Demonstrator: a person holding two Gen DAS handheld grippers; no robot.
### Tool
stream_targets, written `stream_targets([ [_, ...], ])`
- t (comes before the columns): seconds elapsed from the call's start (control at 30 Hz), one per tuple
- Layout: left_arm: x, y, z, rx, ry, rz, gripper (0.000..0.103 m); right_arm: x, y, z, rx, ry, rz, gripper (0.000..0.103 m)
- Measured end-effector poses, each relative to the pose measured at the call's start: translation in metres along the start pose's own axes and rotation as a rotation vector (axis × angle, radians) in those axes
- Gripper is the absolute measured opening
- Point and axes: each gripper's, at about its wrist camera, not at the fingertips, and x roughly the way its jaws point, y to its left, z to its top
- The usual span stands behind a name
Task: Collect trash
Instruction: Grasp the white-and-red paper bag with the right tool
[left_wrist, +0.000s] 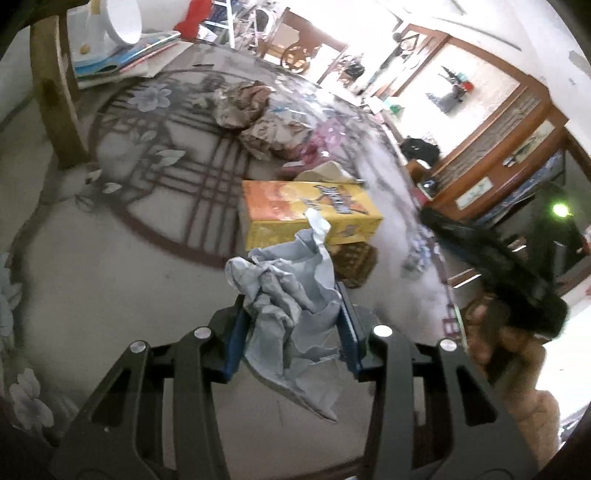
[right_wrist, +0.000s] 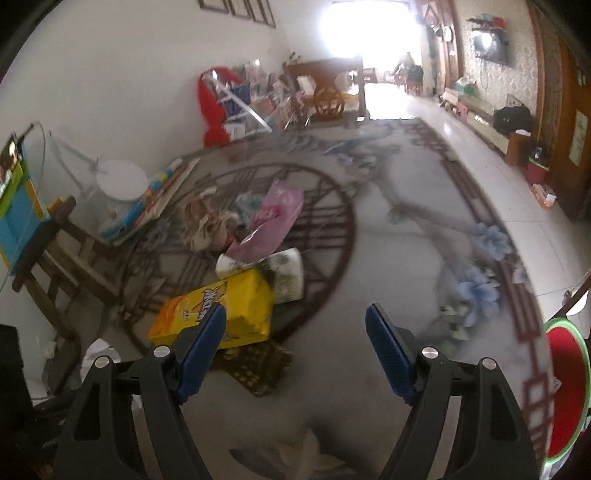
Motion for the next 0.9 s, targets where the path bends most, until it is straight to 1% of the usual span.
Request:
stream_targets([
  [0.1, -0.004, 0.001, 0.001, -0.022, 0.009, -0.052, 0.042, 0.022, 0.015, 0.013, 0.011, 0.037, 0.01, 0.075],
  [0.2, -0.016, 0.004, 0.005, -0.035, -0.032, -0.069, 0.042, 0.043, 0.042, 0.036, -0.001, 0.045, 0.044, 0.076],
  [0.23, -0.018, 0.004, 0.006, -0.039, -0.042, -0.069, 0.042, 0.051, 0.052, 0.043, -0.02, 0.053, 0.046, 0.077],
  [0.27, -0.018, 0.005, 0.007, -0.042, -0.045, -0.067, 0.042, 0.061, 0.065, 0.052, -0.049, 0.065, 0.042, 0.081],
  [0.33, -0.017, 0.006, 0.007, -0.047, -0.039, -0.073, 0.042, 0.082, 0.087, 0.065, -0.104, 0.084, 0.024, 0.083],
  [0.4, -0.016, 0.007, 0.007, -0.053, -0.036, -0.079, 0.042, 0.1, 0.101, 0.073, -0.135, 0.107, 0.01, 0.083],
  [0.43, -0.016, 0.007, 0.008, -0.057, -0.037, -0.082, 0.042, 0.108, 0.104, 0.076, -0.142, 0.117, 0.0, 0.083],
  [0.5, -0.019, 0.009, 0.009, -0.067, -0.048, -0.088, 0.042, 0.133, 0.108, 0.081, -0.149, 0.166, -0.036, 0.084],
  [0.57, -0.024, 0.01, 0.01, -0.067, -0.074, -0.07, 0.042, 0.154, 0.107, 0.084, -0.133, 0.208, -0.062, 0.084],
  [0.63, -0.024, 0.013, 0.011, -0.072, -0.079, -0.062, 0.042, 0.17, 0.107, 0.085, -0.128, 0.241, -0.078, 0.083],
  [0.67, -0.023, 0.014, 0.012, -0.077, -0.077, -0.067, 0.042, 0.175, 0.108, 0.084, -0.133, 0.253, -0.087, 0.081],
  [0.73, -0.023, 0.015, 0.013, -0.076, -0.076, -0.065, 0.042, 0.183, 0.11, 0.081, -0.156, 0.274, -0.106, 0.062],
  [0.77, -0.022, 0.014, 0.013, -0.073, -0.077, -0.061, 0.042, 0.184, 0.111, 0.08, -0.156, 0.279, -0.091, 0.047],
  [0.8, -0.022, 0.015, 0.013, -0.073, -0.079, -0.059, 0.042, 0.184, 0.111, 0.079, -0.149, 0.277, -0.076, 0.042],
  [0.9, -0.023, 0.015, 0.013, -0.075, -0.085, -0.054, 0.042, 0.177, 0.114, 0.078, -0.167, 0.248, -0.074, 0.034],
])
